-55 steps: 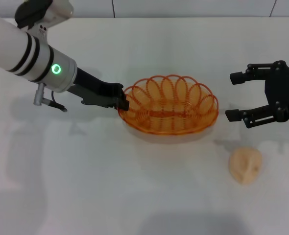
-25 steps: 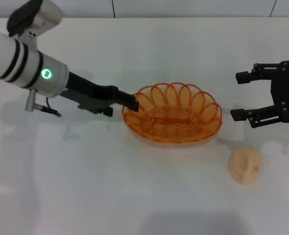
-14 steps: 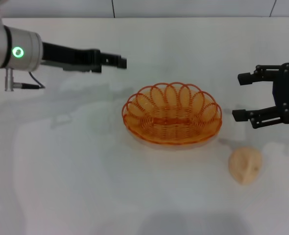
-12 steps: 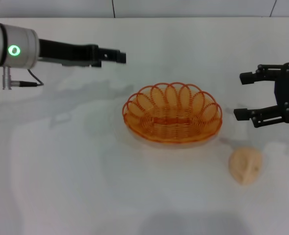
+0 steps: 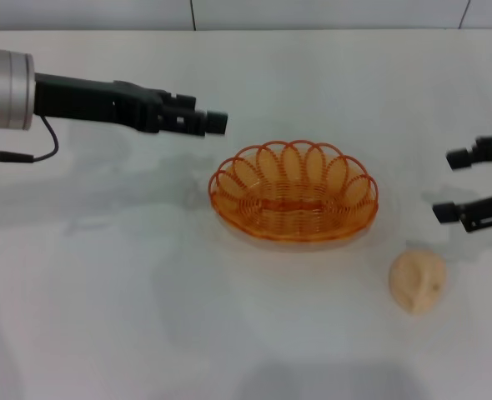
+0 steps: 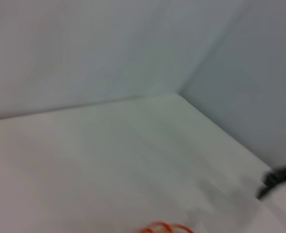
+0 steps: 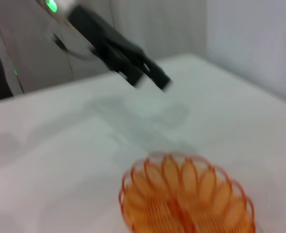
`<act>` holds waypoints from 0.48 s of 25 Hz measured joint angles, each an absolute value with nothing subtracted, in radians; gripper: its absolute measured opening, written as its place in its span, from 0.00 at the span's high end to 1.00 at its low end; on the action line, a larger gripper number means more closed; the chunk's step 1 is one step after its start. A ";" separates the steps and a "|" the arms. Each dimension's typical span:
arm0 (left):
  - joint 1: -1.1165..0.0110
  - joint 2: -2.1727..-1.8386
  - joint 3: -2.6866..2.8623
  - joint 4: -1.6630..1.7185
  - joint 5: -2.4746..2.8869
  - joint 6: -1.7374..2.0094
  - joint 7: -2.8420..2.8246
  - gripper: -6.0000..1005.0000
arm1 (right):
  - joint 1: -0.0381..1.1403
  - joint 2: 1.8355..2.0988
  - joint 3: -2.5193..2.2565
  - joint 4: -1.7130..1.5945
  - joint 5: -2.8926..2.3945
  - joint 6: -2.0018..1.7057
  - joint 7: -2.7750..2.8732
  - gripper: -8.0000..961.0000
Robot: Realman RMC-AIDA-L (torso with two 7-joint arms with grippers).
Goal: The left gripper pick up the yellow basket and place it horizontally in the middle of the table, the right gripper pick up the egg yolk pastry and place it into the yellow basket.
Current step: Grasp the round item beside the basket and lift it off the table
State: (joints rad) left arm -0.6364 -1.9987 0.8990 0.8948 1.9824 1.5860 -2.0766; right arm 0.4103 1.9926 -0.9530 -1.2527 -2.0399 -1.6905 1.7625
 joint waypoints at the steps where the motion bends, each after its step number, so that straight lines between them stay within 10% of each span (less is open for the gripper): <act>1: -0.637 -1.997 0.900 0.903 1.988 1.608 -2.056 0.11 | 0.413 1.993 -0.955 -1.262 -2.066 -1.698 1.783 0.10; 12: -0.655 -1.993 0.910 0.974 2.109 1.752 -1.979 0.12 | 0.458 2.002 -1.029 -1.295 -2.281 -1.770 1.912 0.10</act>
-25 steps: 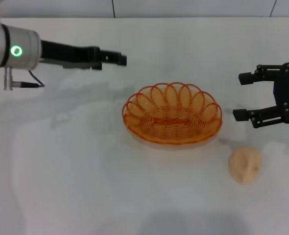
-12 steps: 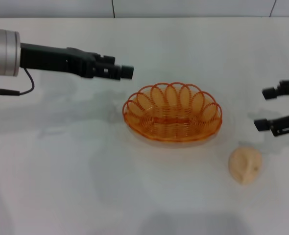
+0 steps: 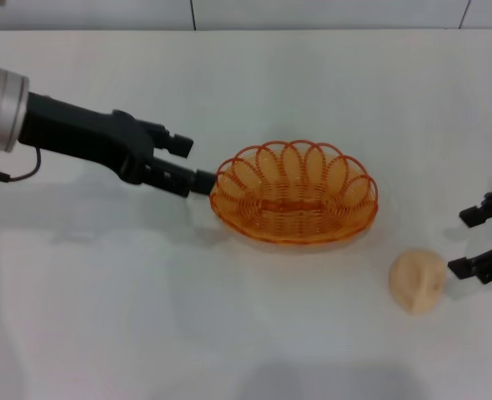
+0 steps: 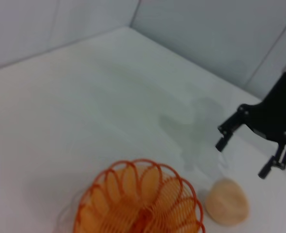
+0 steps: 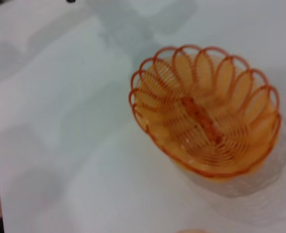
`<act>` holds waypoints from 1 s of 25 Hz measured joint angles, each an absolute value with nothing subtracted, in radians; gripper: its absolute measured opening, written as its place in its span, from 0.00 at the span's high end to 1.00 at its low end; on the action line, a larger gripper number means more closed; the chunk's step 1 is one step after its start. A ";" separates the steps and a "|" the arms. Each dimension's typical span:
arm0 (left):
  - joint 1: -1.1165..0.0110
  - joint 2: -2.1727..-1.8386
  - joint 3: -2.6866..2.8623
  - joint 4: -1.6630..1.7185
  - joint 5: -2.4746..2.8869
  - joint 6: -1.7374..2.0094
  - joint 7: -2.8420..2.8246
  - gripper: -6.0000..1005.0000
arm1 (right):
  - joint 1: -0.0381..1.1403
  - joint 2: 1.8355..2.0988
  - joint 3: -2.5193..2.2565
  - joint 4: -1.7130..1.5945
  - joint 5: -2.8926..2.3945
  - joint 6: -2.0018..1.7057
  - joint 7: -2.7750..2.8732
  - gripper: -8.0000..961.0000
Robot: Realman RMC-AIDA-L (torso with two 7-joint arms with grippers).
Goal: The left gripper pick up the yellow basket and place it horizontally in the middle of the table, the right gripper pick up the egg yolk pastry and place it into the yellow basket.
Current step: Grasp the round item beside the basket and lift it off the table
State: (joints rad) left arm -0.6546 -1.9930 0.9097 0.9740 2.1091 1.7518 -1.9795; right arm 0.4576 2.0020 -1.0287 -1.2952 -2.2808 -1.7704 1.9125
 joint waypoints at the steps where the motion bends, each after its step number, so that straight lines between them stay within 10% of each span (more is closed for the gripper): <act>1: -0.655 -1.995 0.917 0.975 2.115 1.753 -1.976 0.12 | 0.457 2.003 -1.048 -1.293 -2.282 -1.760 1.913 0.10; 20: -0.648 -2.006 0.944 0.977 2.099 1.739 -1.970 0.12 | 0.444 2.011 -1.217 -1.271 -2.286 -1.633 1.901 0.14; 25: -0.644 -2.007 0.943 0.977 2.096 1.732 -1.969 0.12 | 0.442 2.011 -1.240 -1.270 -2.287 -1.617 1.901 0.29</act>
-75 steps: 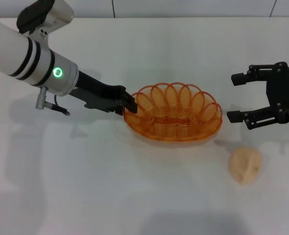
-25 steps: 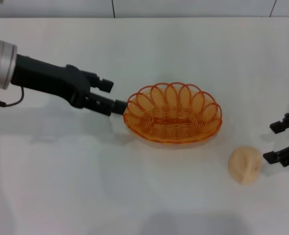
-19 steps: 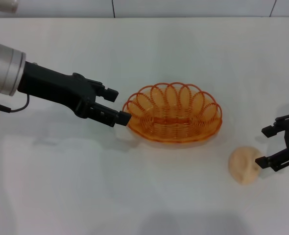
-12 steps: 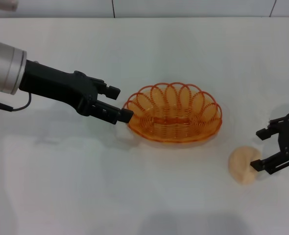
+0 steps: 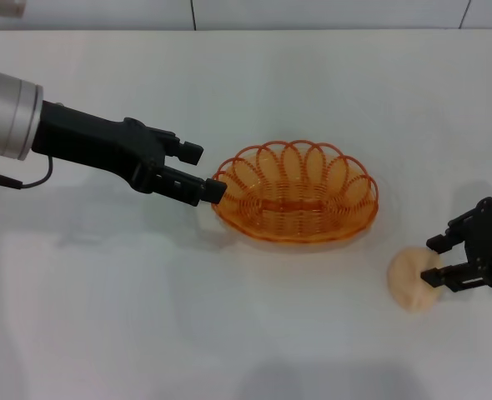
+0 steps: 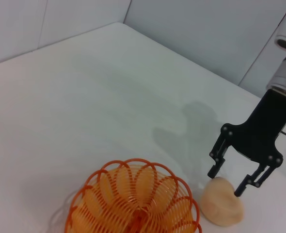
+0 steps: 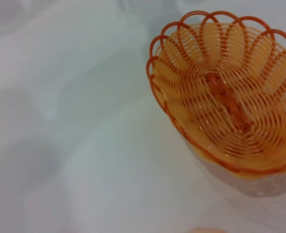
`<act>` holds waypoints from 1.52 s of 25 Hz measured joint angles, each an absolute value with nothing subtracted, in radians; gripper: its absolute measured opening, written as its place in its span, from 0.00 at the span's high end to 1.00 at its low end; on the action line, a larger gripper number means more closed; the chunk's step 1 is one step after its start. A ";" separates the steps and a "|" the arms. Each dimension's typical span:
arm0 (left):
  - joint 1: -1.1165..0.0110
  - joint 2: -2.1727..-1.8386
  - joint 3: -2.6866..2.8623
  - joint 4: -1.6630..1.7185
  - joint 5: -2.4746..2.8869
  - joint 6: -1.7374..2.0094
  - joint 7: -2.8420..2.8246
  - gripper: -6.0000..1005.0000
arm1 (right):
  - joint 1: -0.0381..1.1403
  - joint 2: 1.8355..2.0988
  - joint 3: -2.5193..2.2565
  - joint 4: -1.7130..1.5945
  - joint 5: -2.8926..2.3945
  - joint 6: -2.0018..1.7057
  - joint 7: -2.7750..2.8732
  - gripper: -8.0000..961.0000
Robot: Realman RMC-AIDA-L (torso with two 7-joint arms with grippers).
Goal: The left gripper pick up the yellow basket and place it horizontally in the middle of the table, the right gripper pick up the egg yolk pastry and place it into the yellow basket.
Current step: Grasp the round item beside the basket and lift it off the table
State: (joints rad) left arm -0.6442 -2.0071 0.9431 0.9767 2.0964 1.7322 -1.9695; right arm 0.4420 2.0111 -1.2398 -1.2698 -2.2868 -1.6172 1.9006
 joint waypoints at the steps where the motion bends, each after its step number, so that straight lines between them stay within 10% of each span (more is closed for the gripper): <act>1: -0.644 -2.007 0.943 0.977 2.096 1.732 -1.969 0.12 | 0.442 2.011 -1.241 -1.269 -2.287 -1.616 1.901 0.38; 3: -0.644 -2.008 0.943 0.976 2.096 1.731 -1.968 0.12 | 0.442 2.011 -1.242 -1.267 -2.287 -1.614 1.901 0.54; 19: -0.630 -2.011 0.921 0.971 2.095 1.717 -1.958 0.12 | 0.434 2.011 -1.242 -1.281 -2.275 -1.611 1.901 0.86; 38: -0.600 -2.009 0.919 0.976 2.048 1.705 -1.936 0.12 | 0.419 2.011 -1.168 -1.397 -2.190 -1.732 1.924 0.96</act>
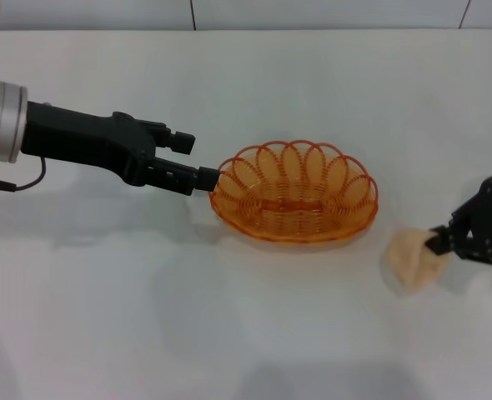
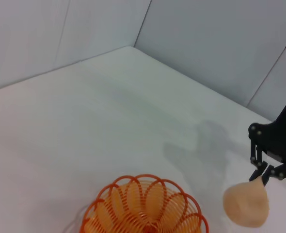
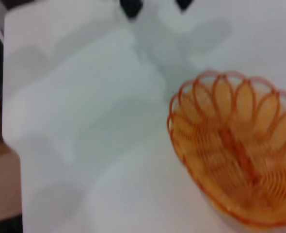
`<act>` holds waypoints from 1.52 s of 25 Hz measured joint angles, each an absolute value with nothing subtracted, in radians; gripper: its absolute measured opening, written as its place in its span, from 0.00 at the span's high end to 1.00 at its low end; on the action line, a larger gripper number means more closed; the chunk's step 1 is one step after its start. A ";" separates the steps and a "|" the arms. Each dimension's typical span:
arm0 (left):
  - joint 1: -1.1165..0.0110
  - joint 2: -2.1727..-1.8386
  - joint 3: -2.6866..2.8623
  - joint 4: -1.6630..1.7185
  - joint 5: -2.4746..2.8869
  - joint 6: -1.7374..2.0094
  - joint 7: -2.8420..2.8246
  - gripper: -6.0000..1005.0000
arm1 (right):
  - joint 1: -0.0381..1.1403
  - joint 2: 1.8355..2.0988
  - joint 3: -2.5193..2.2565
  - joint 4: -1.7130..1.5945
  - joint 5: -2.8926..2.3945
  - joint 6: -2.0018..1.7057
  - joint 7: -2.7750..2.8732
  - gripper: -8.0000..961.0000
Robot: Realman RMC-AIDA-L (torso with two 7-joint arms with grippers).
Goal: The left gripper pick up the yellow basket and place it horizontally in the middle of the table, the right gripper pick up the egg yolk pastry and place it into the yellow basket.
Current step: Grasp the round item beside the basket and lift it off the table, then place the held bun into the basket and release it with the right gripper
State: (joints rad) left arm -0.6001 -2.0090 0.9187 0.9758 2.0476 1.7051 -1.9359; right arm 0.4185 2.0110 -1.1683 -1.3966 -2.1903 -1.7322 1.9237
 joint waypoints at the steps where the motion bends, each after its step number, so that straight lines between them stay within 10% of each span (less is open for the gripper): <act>1: -0.598 -2.009 0.919 0.976 2.043 1.705 -1.935 0.12 | 0.418 2.011 -1.158 -1.408 -2.179 -1.741 1.931 0.97; 38: -0.538 -1.988 0.868 1.005 2.034 1.745 -1.910 0.12 | 0.590 2.017 -1.411 -1.259 -2.059 -1.312 1.980 0.85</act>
State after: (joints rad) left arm -0.5382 -1.9878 0.8681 1.0050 2.0340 1.7445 -1.9097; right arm 0.5896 2.0171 -1.4112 -1.2591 -2.0594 -1.3122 1.9799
